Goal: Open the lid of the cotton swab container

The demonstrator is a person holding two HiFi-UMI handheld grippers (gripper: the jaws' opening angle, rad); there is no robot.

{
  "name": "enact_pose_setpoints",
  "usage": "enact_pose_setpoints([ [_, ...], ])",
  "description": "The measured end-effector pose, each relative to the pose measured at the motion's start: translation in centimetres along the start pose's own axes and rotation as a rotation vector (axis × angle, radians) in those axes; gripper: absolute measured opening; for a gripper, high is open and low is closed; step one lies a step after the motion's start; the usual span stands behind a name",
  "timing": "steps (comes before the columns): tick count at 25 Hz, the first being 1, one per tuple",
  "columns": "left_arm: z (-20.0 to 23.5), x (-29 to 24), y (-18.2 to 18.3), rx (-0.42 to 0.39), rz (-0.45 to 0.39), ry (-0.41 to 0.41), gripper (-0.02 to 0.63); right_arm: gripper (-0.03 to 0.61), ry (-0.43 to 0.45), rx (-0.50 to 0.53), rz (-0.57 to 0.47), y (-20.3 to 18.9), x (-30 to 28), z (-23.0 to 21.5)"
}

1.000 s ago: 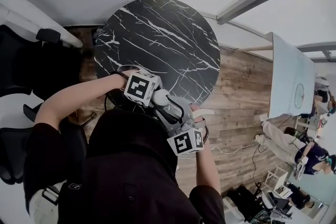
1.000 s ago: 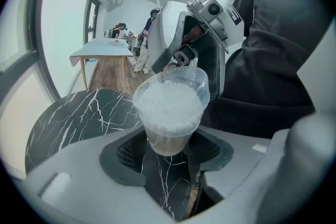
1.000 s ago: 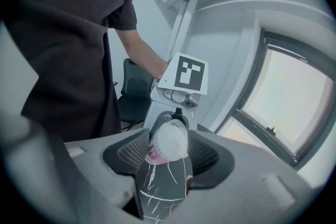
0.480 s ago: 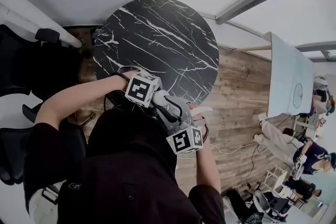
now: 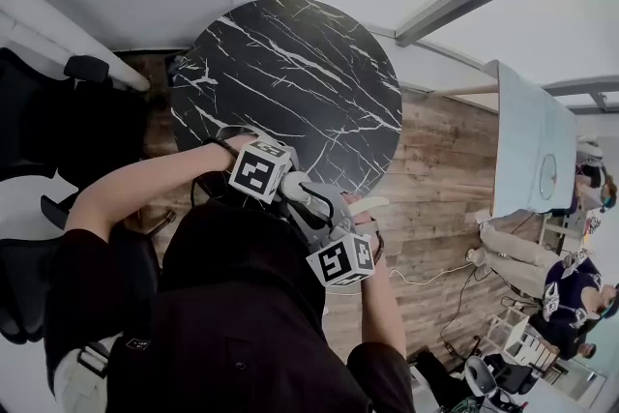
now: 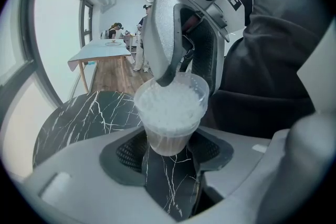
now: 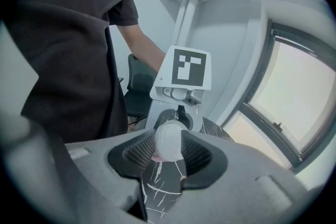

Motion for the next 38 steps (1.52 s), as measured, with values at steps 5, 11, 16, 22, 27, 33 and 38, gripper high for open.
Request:
enact_pose_setpoints([
  [5,-0.1,0.0,0.0,-0.009,-0.005,-0.002,0.256,0.149,0.017,-0.018,0.000,0.1,0.1,0.0],
  [11,0.0,0.0,0.2,-0.010,-0.022,0.001,0.256,0.143,0.038,-0.020,0.009,0.3,0.4,-0.1],
  [16,-0.1,-0.1,0.3,-0.017,-0.027,-0.006,0.256,0.132,0.056,-0.036,0.006,0.5,0.8,-0.3],
  [22,-0.4,-0.3,0.3,-0.032,-0.029,-0.012,0.256,0.118,0.073,-0.059,-0.005,0.6,1.1,-0.6],
  [27,-0.5,-0.3,0.4,-0.039,-0.033,-0.015,0.256,0.112,0.089,-0.069,-0.001,0.8,1.4,-0.7],
  [33,-0.6,-0.4,0.7,-0.045,-0.039,-0.011,0.256,0.104,0.107,-0.082,0.004,0.9,1.9,-0.8],
  [38,-0.9,-0.7,0.7,-0.059,-0.034,-0.016,0.256,0.101,0.122,-0.088,0.010,0.8,2.1,-0.6],
])
Point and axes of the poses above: the fingertips, and each gripper's own axes: x backward along the fingers, z to its left, y out of its top, the point moved 4 cm from there along x, backward along the fingers, and after that the axes turned 7 degrees about -x, right-handed, at the moved point
